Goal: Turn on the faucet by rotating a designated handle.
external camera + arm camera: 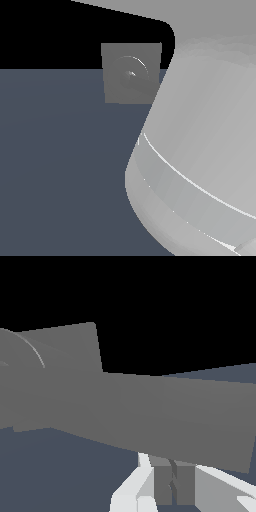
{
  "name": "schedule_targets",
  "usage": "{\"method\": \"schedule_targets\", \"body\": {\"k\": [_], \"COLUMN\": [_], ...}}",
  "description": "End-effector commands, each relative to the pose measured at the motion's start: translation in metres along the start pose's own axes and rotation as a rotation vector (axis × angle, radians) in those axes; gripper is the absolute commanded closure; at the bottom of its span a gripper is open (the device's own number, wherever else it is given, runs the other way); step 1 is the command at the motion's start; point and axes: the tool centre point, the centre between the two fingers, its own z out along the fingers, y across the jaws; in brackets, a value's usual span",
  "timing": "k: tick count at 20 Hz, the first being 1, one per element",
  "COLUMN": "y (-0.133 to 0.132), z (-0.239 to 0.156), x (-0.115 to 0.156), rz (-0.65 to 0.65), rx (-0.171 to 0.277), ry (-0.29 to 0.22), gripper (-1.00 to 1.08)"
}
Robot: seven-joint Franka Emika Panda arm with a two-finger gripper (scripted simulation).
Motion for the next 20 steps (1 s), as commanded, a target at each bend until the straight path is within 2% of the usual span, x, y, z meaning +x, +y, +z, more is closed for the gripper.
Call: {"method": "schedule_targets", "body": {"k": [1,20], "y": [0.002,0.011], "z": [0.001,0.001], "x": [0.019,0.090], "rz": [-0.013,-0.077], "rx": [0.000,0.002], "ry": [0.024,0.046], "gripper": [1.08,1.08]}}
